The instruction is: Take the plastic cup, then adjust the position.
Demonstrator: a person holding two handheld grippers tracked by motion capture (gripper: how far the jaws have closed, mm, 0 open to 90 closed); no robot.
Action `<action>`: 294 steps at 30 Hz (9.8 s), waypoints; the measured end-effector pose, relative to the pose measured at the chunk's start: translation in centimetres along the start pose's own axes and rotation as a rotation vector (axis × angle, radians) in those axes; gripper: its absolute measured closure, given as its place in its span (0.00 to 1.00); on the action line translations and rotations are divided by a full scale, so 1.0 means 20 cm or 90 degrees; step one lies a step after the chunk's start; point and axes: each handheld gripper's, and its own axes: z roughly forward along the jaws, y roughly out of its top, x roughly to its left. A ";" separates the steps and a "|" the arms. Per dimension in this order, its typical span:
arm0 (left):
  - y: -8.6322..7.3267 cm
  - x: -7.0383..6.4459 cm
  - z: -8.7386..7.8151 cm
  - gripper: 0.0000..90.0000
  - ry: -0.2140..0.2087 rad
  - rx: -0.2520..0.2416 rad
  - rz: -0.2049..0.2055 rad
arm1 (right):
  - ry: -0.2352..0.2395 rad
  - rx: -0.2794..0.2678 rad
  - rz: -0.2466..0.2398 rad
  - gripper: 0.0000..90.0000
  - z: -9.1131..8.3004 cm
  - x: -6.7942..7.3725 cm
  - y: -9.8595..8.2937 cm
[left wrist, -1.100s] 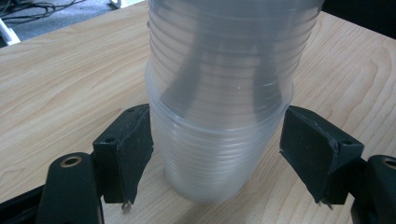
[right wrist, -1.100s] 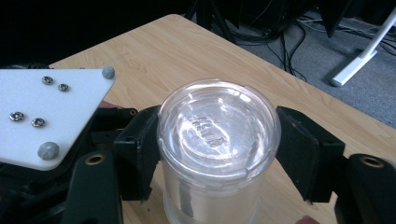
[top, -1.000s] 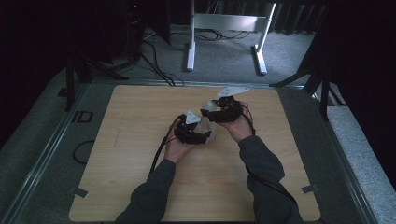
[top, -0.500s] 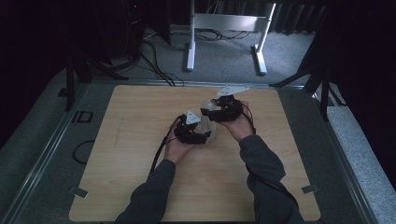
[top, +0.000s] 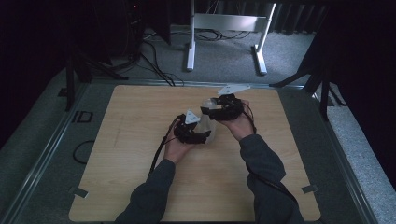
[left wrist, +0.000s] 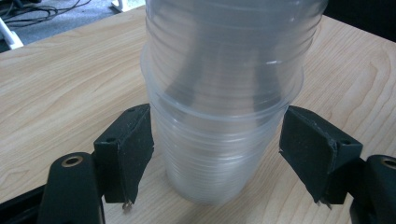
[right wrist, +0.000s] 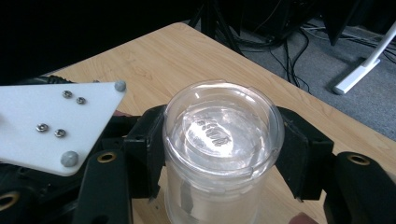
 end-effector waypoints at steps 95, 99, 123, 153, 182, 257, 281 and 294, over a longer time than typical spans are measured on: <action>0.04 0.02 -0.22 0.29 -0.061 -0.053 -0.004 | 0.030 -0.060 -0.022 0.46 -0.31 0.04 0.26; 0.04 0.02 -0.24 0.29 -0.067 -0.058 -0.002 | 0.035 -0.059 -0.022 0.46 -0.33 0.05 0.25; -0.01 -0.02 -0.37 0.29 -0.077 -0.087 0.027 | 0.054 -0.052 -0.018 0.46 -0.47 0.08 0.10; -0.07 -0.08 -0.43 0.29 -0.081 -0.108 0.034 | 0.072 -0.005 0.009 0.46 -0.46 0.11 -0.15; -0.08 -0.14 -0.44 0.28 -0.103 -0.122 0.032 | 0.096 0.006 0.053 0.46 -0.34 0.12 -0.27; -0.05 -0.24 -0.35 0.25 -0.097 -0.171 0.065 | 0.165 -0.140 0.264 0.46 -0.29 0.12 -0.41; -0.07 -0.24 -0.33 0.25 -0.104 -0.203 0.062 | 0.190 -0.185 0.325 0.46 -0.29 0.11 -0.44; -0.09 -0.24 -0.31 0.25 -0.116 -0.231 0.059 | 0.213 -0.195 0.355 0.46 -0.28 0.09 -0.46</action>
